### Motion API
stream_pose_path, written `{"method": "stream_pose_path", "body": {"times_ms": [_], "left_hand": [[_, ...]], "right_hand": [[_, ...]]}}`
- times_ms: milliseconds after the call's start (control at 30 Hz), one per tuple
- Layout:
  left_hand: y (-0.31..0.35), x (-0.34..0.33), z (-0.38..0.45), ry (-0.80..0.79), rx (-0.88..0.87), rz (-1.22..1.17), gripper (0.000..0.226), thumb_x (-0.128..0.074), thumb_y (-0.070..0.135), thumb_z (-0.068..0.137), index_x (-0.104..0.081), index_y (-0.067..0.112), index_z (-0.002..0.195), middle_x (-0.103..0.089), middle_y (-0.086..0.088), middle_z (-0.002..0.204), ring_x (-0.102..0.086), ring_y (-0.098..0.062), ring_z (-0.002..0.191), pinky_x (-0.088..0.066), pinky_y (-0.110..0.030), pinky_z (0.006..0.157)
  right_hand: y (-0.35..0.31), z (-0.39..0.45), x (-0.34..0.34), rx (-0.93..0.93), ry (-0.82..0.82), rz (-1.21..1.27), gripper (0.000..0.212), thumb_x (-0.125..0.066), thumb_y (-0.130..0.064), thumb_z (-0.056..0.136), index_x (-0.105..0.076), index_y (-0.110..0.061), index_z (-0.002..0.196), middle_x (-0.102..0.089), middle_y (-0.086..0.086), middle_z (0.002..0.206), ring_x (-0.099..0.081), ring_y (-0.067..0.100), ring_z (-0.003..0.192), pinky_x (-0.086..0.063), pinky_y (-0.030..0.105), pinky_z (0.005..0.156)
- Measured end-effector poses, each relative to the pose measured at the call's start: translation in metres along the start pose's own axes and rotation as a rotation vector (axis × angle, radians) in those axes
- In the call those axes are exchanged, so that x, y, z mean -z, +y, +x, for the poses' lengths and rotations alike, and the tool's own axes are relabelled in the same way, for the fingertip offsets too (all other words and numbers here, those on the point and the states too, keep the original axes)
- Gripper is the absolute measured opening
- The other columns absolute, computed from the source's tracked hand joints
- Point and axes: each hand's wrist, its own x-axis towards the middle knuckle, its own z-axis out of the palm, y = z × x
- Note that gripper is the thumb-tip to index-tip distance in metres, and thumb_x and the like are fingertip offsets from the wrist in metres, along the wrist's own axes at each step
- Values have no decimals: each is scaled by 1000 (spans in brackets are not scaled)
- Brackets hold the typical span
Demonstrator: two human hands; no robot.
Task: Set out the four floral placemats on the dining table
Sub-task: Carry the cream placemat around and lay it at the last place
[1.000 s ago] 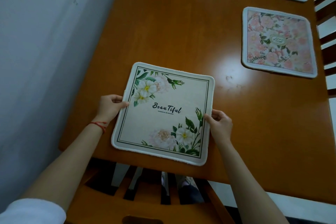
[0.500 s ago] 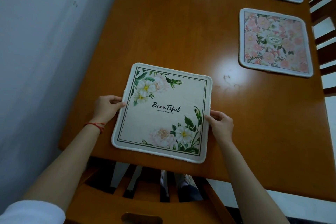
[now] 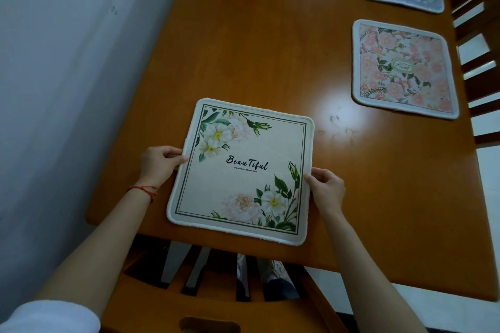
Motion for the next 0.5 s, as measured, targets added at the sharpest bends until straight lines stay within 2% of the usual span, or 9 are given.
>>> {"method": "stream_pose_path", "body": {"times_ms": [133,500], "left_hand": [[-1,2,2,-1,0,-3,31,-71,11,75,-65,-1,103,-67,-17,99,-61,-23,82,-51,-33,76],[0,0,1,36,-40,19,31,-70,12,77,-65,-1,104,-66,-18,103,-56,-19,85,-44,-29,74]], "right_hand": [[-1,-3,-2,16,-11,3,25,-65,-14,81,-64,-6,105,-67,6,95,-64,18,85,-56,31,75],[3,2,-2,4,-29,15,24,-66,-16,80,-65,-8,103,-66,2,89,-65,18,84,-57,34,75]]}}
